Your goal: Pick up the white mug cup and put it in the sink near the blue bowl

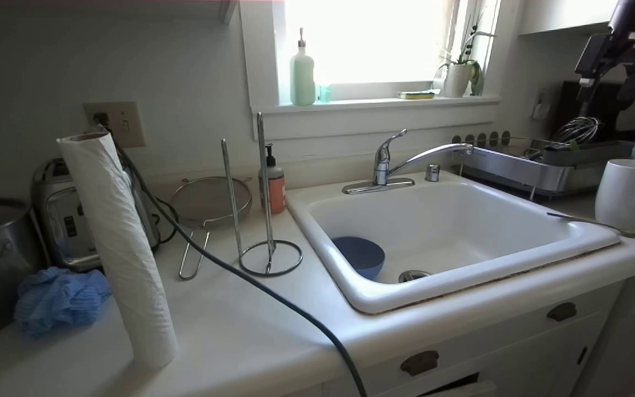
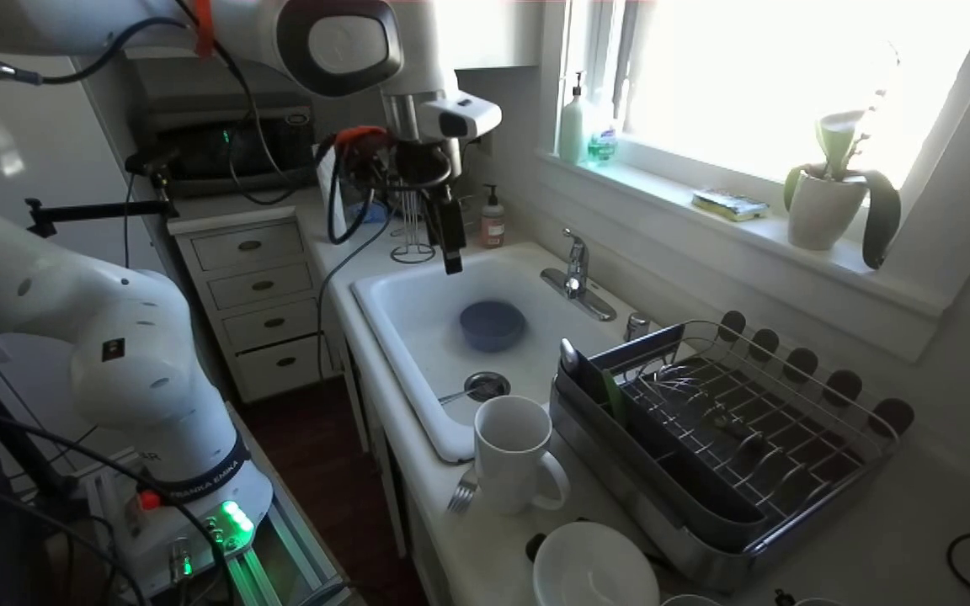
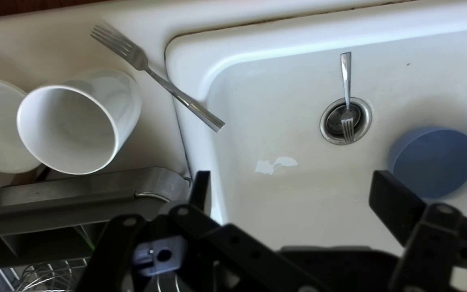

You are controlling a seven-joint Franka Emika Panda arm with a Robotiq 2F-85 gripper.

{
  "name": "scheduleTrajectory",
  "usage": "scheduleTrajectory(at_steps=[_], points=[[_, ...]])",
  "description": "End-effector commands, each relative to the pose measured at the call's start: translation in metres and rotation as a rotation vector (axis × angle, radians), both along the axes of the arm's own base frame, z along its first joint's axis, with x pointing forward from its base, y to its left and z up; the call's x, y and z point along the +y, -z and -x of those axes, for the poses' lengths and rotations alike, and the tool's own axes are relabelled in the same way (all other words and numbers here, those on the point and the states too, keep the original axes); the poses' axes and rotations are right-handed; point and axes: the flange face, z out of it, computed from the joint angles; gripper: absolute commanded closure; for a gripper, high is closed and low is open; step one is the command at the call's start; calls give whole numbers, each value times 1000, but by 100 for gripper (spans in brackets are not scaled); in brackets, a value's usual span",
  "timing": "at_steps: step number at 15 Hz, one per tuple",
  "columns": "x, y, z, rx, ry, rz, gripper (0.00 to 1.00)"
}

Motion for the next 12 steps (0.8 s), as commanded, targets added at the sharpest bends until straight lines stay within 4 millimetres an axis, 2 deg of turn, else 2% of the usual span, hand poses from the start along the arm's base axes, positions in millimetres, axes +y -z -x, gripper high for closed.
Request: scheduleTrajectory(at_steps=[1,4,8,11,12], points=[[-44,11,-3,8,27,39,0],[-77,22,6,17,64,47,0],[-109,42,15,11,69,24,0],[-122,66,11,9,95,15,0],[-112,50,15,4,95,8,0]])
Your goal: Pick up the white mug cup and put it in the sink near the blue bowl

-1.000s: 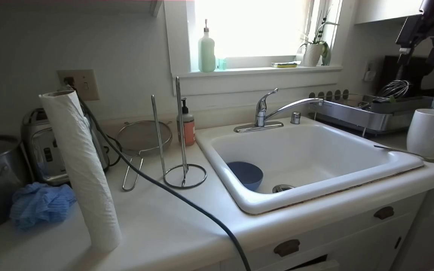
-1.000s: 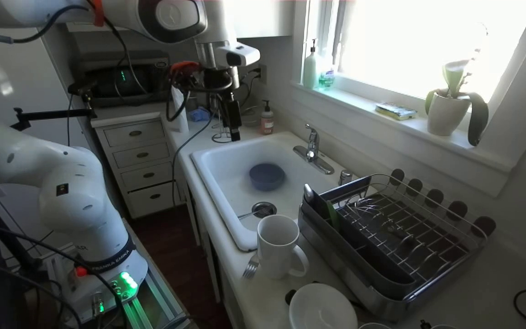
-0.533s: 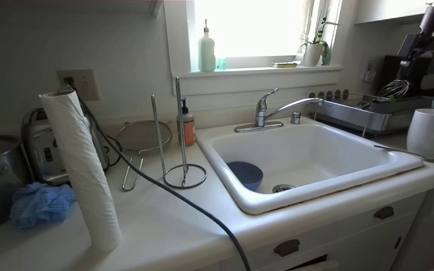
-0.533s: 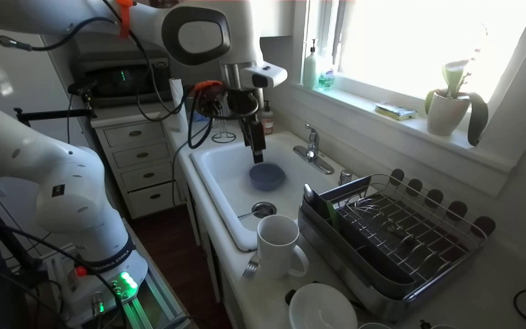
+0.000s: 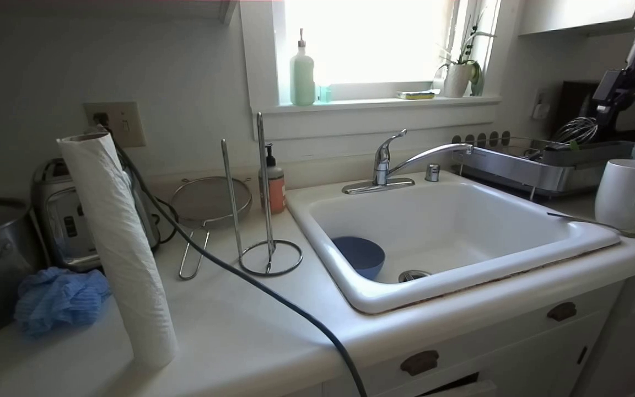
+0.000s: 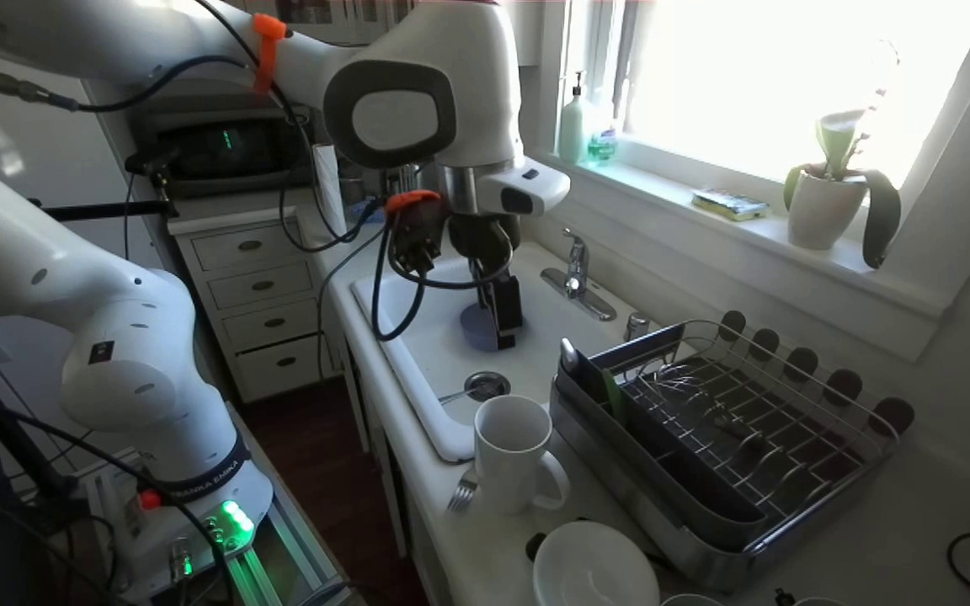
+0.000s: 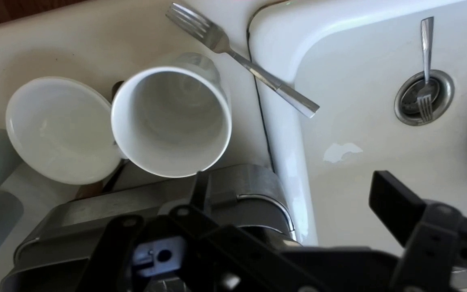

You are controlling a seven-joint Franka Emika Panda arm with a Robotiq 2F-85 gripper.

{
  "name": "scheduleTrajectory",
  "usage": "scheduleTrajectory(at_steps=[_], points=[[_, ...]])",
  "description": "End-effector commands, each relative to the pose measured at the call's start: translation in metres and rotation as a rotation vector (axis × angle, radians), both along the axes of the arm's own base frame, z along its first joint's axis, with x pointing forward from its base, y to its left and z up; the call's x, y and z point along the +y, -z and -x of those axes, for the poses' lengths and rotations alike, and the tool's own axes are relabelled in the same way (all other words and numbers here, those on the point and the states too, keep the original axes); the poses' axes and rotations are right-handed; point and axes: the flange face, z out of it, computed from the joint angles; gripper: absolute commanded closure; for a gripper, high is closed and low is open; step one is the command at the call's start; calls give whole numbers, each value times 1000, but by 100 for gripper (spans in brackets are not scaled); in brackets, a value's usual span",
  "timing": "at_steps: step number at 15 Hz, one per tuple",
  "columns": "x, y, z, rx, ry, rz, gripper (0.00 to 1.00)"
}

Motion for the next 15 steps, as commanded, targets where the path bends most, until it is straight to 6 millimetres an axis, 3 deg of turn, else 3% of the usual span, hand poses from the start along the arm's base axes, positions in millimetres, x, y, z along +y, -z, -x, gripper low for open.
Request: scheduleTrajectory(at_steps=[1,8,15], points=[[-3,6,-2,5,5,-2,0],[-7,16,-6,19,9,-3,0],[-13,68,2,87,43,-18,0]])
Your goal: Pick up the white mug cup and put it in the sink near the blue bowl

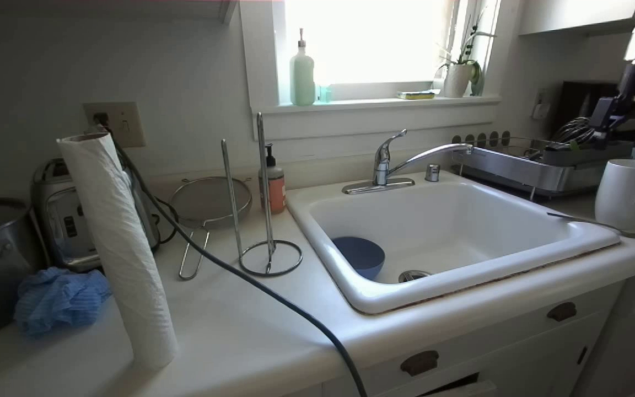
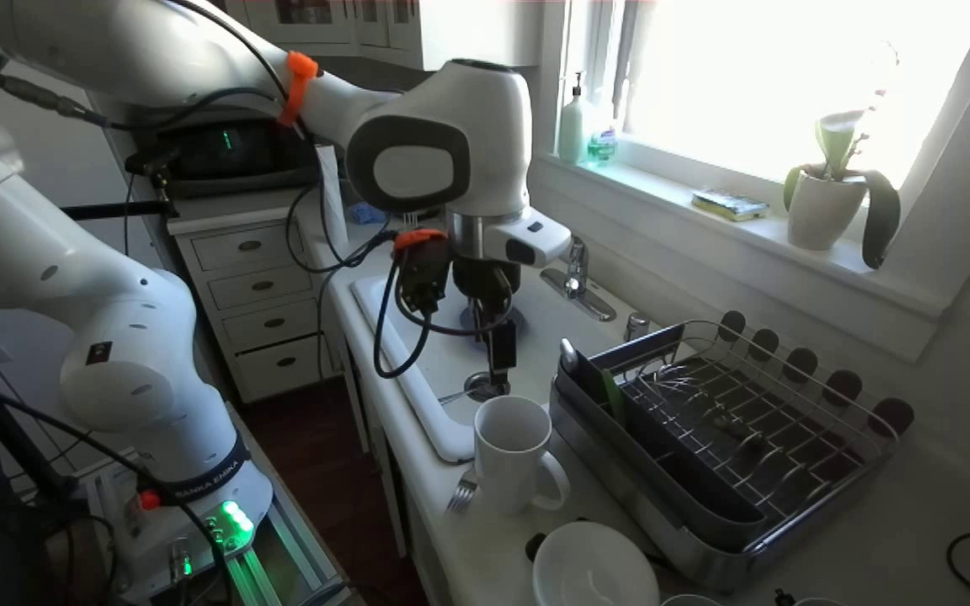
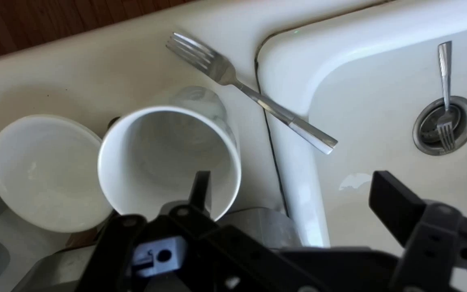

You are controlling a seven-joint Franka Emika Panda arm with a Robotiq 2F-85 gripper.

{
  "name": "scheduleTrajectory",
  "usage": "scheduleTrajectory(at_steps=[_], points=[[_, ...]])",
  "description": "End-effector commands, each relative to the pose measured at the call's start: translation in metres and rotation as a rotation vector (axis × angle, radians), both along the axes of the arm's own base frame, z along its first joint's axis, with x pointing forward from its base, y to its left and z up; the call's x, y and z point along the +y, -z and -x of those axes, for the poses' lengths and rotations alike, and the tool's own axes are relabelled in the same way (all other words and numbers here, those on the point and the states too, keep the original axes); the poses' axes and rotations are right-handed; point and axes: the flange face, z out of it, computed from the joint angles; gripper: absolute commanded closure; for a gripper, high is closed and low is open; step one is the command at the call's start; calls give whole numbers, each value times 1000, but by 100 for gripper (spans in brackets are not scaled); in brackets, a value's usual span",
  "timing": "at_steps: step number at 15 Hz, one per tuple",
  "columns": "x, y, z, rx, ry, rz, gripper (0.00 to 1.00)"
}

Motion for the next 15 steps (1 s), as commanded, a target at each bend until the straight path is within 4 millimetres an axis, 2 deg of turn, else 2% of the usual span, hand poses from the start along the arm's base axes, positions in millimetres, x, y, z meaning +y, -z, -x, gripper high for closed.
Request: scheduleTrajectory(at_steps=[1,6,7,8,15], points=[[-11,23,3,14,30,14,0],[-24,40,5,27,58,11,1],[-26,42,4,27,62,10,9],[-27,44,4,26,65,9,25],[-31,50,0,25,71,19,75]])
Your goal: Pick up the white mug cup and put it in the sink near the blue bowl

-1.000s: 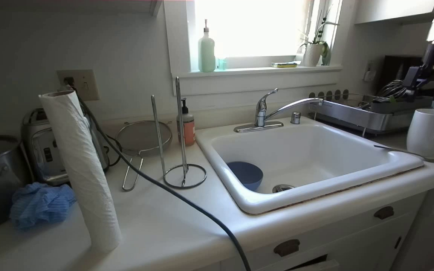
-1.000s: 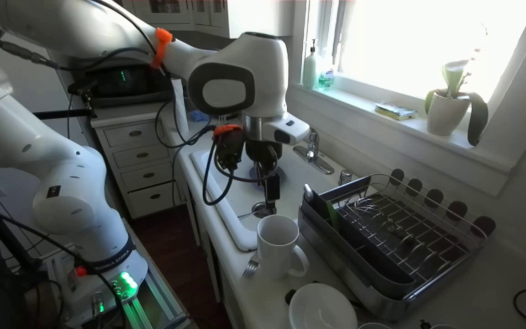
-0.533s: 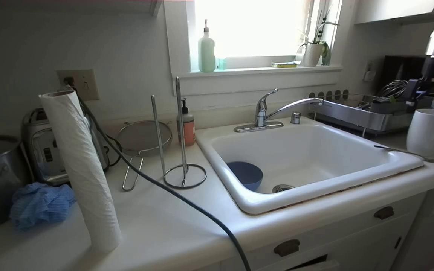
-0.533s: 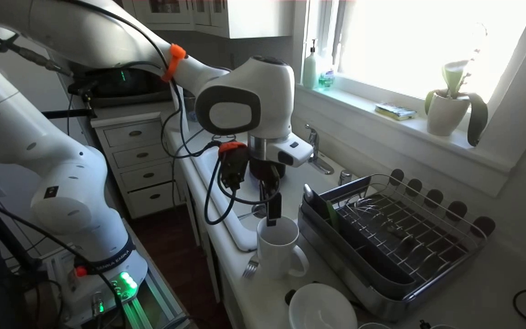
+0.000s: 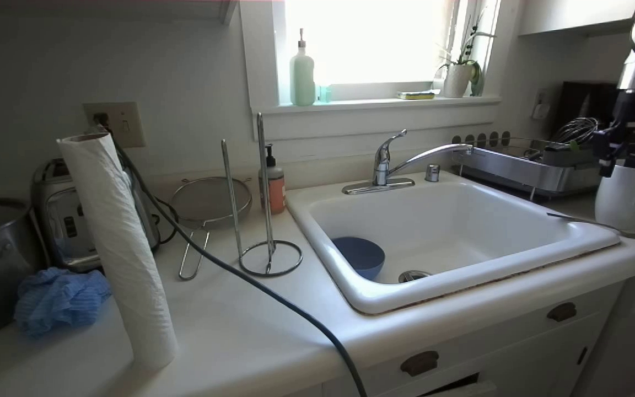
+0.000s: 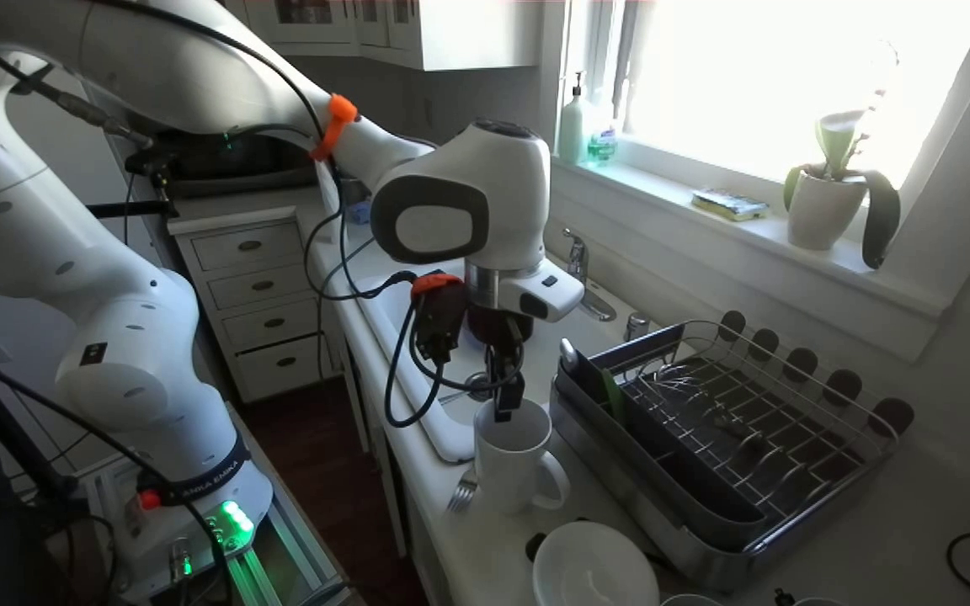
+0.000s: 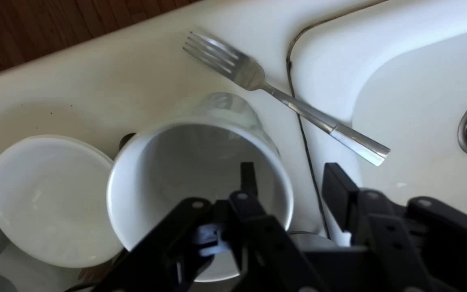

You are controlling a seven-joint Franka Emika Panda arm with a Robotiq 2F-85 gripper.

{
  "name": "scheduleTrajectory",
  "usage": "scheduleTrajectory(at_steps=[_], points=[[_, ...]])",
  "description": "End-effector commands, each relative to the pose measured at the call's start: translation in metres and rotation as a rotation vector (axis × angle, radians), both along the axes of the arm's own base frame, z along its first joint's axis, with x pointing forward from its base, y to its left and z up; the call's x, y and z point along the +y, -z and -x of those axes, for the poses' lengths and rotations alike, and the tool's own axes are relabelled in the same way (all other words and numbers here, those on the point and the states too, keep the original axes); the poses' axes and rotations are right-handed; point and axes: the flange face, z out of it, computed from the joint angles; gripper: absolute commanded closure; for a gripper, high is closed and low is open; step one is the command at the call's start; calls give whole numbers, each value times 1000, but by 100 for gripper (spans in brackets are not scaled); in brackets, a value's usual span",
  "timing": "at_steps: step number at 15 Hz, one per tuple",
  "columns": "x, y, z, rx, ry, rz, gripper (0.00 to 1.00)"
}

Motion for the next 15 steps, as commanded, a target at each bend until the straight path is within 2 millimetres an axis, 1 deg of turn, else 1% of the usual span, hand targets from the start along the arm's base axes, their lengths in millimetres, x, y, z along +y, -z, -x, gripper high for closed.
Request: scheduleTrajectory(at_steps=[1,3,4,6,7,8,11,13,15], points=[[-6,2,-1,-5,17,19,81],[-9,1,0,0,25,20,95],[-12,-1,1,-2,31,24,99],[-17,-5,3,-6,41,32,100],[-19,-7,5,-6,47,35,97],[-21,-8,6,-9,50,39,97],[-28,-17,9,-35,56,67,97],[-28,-26,12,-49,56,81,97],[-23,-35,16,-38,50,80,97]])
